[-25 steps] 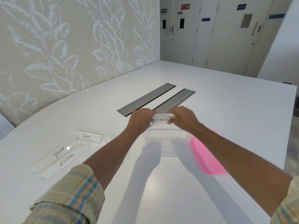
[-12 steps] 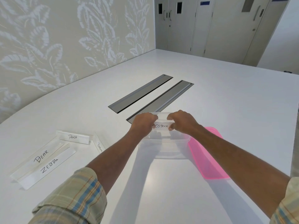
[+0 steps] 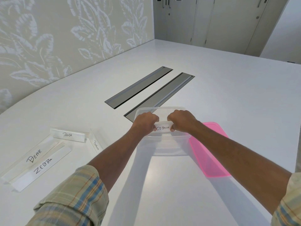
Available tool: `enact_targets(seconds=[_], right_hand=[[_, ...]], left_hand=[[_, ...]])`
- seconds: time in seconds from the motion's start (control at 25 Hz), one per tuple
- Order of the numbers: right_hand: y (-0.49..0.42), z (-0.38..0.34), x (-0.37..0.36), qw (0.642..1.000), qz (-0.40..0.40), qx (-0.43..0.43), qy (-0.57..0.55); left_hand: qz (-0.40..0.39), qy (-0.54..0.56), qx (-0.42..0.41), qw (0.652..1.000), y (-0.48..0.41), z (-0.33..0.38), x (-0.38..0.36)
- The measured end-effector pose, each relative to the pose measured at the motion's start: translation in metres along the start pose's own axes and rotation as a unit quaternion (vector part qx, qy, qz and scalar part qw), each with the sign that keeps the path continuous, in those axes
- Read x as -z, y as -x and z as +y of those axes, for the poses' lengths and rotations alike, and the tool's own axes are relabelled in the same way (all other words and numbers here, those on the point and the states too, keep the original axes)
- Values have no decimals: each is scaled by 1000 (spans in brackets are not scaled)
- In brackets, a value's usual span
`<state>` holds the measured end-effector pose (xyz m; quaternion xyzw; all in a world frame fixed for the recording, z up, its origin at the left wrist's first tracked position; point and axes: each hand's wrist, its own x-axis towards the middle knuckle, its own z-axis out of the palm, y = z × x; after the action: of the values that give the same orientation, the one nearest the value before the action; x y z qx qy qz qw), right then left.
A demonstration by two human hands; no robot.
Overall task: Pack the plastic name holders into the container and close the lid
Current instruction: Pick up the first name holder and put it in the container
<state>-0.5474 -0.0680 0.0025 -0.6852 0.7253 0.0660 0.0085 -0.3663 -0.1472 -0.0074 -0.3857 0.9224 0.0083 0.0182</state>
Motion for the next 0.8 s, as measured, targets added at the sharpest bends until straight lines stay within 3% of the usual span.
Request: enact_targets(seconds=[0.52,0.64,0.8], right_hand=[[3,-3,-1,999,5,7,33],[5,-3,5,999,27,-7,-42],[10,-19,26,991,80,-14,-110]], left_hand=[[18,-10,7,1000,0,-1,-2],[68,37,-4,997,3,-5,17],[193,91,19,977,19,-27,60]])
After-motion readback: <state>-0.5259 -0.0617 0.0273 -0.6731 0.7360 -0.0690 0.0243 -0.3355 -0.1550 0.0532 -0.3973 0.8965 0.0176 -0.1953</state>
